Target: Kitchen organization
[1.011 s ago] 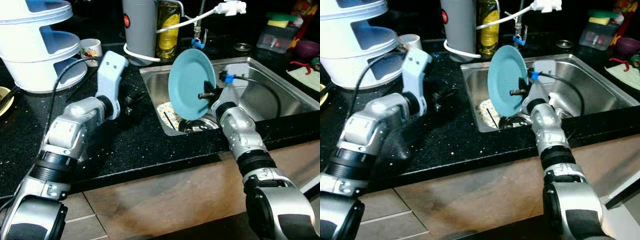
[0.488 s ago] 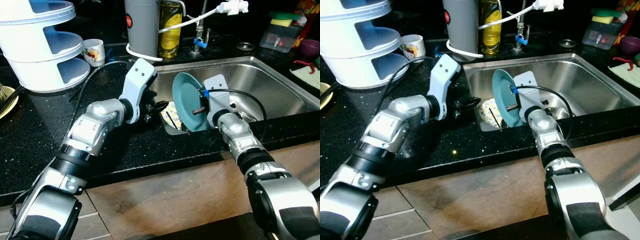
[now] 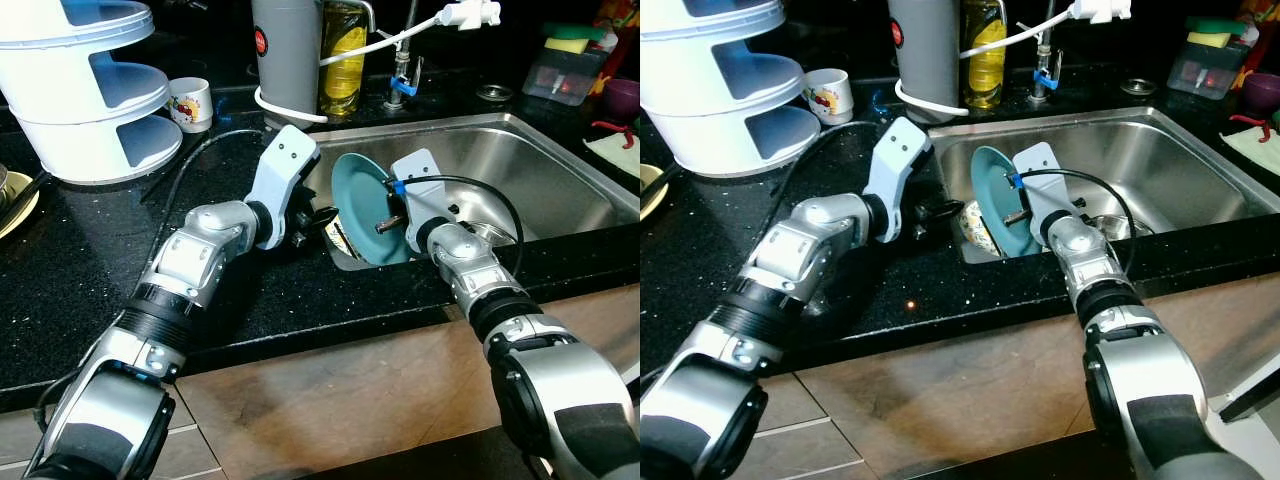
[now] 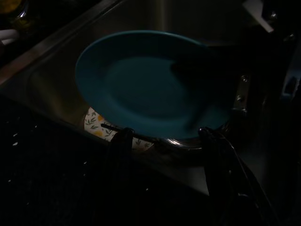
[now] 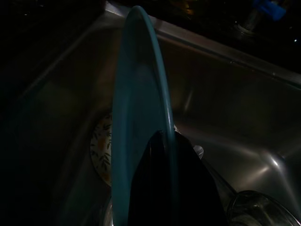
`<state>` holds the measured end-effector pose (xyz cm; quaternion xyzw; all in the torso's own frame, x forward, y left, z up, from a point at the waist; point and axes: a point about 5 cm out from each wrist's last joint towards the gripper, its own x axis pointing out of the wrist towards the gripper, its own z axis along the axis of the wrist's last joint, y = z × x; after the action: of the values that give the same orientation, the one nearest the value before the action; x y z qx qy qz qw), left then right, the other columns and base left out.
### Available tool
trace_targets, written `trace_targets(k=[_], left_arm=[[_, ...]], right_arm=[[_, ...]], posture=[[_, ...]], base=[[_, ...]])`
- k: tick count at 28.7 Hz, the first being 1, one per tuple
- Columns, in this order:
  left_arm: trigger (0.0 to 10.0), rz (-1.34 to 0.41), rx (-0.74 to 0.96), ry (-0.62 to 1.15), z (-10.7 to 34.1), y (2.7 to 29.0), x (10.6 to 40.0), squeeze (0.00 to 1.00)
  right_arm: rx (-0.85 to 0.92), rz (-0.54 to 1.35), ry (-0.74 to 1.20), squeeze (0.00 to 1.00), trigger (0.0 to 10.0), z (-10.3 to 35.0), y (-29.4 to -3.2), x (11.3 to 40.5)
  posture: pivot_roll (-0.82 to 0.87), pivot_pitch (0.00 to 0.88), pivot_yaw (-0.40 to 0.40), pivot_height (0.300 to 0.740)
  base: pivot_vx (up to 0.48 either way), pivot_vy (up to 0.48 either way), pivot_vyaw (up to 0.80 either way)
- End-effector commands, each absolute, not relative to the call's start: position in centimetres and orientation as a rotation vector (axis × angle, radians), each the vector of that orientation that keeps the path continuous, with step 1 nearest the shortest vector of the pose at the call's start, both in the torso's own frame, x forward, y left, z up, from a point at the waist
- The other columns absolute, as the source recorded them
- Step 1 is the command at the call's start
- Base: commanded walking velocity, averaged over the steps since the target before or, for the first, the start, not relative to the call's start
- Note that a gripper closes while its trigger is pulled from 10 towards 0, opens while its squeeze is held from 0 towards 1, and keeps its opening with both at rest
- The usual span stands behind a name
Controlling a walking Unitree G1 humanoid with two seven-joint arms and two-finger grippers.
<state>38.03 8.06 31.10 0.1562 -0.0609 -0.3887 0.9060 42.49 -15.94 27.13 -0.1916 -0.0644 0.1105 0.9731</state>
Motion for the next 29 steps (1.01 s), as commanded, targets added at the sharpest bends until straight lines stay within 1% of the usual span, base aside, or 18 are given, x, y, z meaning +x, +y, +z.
trace_targets(k=[1, 7, 8, 9, 10, 11, 12, 13, 14, 15, 16, 17, 18, 19, 23, 26, 28, 29], left_arm=[[10.0, -0.808, 0.347, -0.119, 31.0, 8.0, 38.2, 0.00], [10.0, -0.801, 0.352, -0.120, 31.0, 8.2, 38.2, 0.00], [10.0, -0.800, 0.354, -0.121, 30.9, 8.2, 38.2, 0.00], [10.0, -0.799, 0.356, -0.122, 30.9, 8.2, 38.2, 0.00], [10.0, -0.798, 0.357, -0.122, 30.9, 8.3, 38.2, 0.00], [10.0, -0.797, 0.357, -0.122, 30.9, 8.3, 38.2, 0.00], [10.0, -0.794, 0.358, -0.123, 30.9, 8.4, 38.2, 0.00], [10.0, -0.793, 0.359, -0.123, 30.9, 8.4, 38.2, 0.00], [10.0, -0.792, 0.358, -0.124, 30.9, 8.4, 38.2, 0.00], [10.0, -0.792, 0.358, -0.125, 30.9, 8.5, 38.2, 0.00], [10.0, -0.791, 0.358, -0.126, 30.9, 8.5, 38.2, 0.00], [10.0, -0.789, 0.356, -0.126, 30.9, 8.6, 38.2, 0.00], [10.0, -0.787, 0.354, -0.125, 30.8, 8.6, 38.2, 0.00], [10.0, -0.785, 0.353, -0.124, 30.7, 8.7, 38.2, 0.00], [10.0, -0.781, 0.349, -0.122, 30.6, 8.8, 38.2, 0.00], [10.0, -0.762, 0.292, -0.099, 30.7, 9.1, 38.2, 0.00], [10.0, -0.732, 0.277, -0.106, 31.0, 9.7, 38.4, 0.00], [10.0, -0.689, 0.285, -0.130, 31.4, 10.3, 38.6, 0.00]], right_arm=[[-0.381, 0.230, -0.087, 0.00, 10.0, 26.5, -16.0, 42.5], [-0.380, 0.233, -0.075, 0.00, 10.0, 26.3, -16.0, 42.5], [-0.378, 0.233, -0.074, 0.10, 10.0, 26.3, -16.0, 42.5], [-0.377, 0.234, -0.073, 0.10, 10.0, 26.3, -16.0, 42.5], [-0.372, 0.235, -0.071, 0.45, 10.0, 26.3, -16.0, 42.5], [-0.369, 0.235, -0.070, 0.45, 10.0, 26.2, -16.0, 42.5], [-0.362, 0.235, -0.070, 0.82, 10.0, 26.3, -16.0, 42.5], [-0.360, 0.235, -0.070, 0.82, 10.0, 26.3, -16.0, 42.5], [-0.357, 0.235, -0.072, 0.93, 10.0, 26.3, -16.0, 42.5], [-0.355, 0.235, -0.073, 0.93, 10.0, 26.3, -16.0, 42.5], [-0.347, 0.237, -0.071, 0.98, 10.0, 26.3, -16.0, 42.5], [-0.334, 0.234, -0.074, 0.98, 10.0, 26.4, -16.0, 42.5], [-0.321, 0.230, -0.077, 0.75, 10.0, 26.5, -16.0, 42.6], [-0.312, 0.226, -0.080, 0.00, 10.0, 26.6, -16.0, 42.6], [-0.298, 0.215, -0.094, 0.00, 10.0, 26.9, -16.1, 42.6], [-0.238, 0.200, -0.145, 0.00, 10.0, 27.9, -16.3, 42.6], [-0.175, 0.195, -0.225, 0.00, 10.0, 29.4, -16.3, 42.5], [-0.116, 0.184, -0.304, 0.00, 10.0, 30.9, -16.5, 42.4]], posture=[[0.07, 0.213, 0.021, 0.740], [0.07, 0.211, 0.019, 0.740], [0.07, 0.211, 0.019, 0.740], [0.07, 0.211, 0.019, 0.740], [0.07, 0.201, 0.017, 0.740], [0.07, 0.201, 0.017, 0.740], [0.07, 0.201, 0.017, 0.740], [0.07, 0.201, 0.017, 0.740], [0.07, 0.193, 0.018, 0.740], [0.07, 0.193, 0.018, 0.740], [0.07, 0.191, 0.019, 0.740], [0.07, 0.191, 0.019, 0.740], [0.07, 0.188, 0.019, 0.740], [0.07, 0.188, 0.019, 0.740], [0.07, 0.187, 0.019, 0.740], [0.07, 0.187, 0.019, 0.740], [0.07, 0.191, 0.018, 0.740], [0.07, 0.191, 0.016, 0.740]], base=[[0.000, 0.000, 0.00], [0.000, 0.000, 0.00], [0.000, 0.000, 0.00], [0.000, 0.000, 0.00], [0.000, 0.000, 0.00], [0.000, 0.000, 0.00], [0.000, 0.000, 0.00], [0.000, 0.000, 0.00], [0.000, 0.000, 0.00], [0.000, 0.000, 0.00], [0.000, 0.000, 0.00], [0.000, 0.000, 0.00], [0.000, 0.000, 0.00], [0.000, 0.000, 0.00], [0.000, 0.000, 0.00], [0.000, 0.000, 0.00], [0.000, 0.000, 0.00], [0.000, 0.000, 0.00]])
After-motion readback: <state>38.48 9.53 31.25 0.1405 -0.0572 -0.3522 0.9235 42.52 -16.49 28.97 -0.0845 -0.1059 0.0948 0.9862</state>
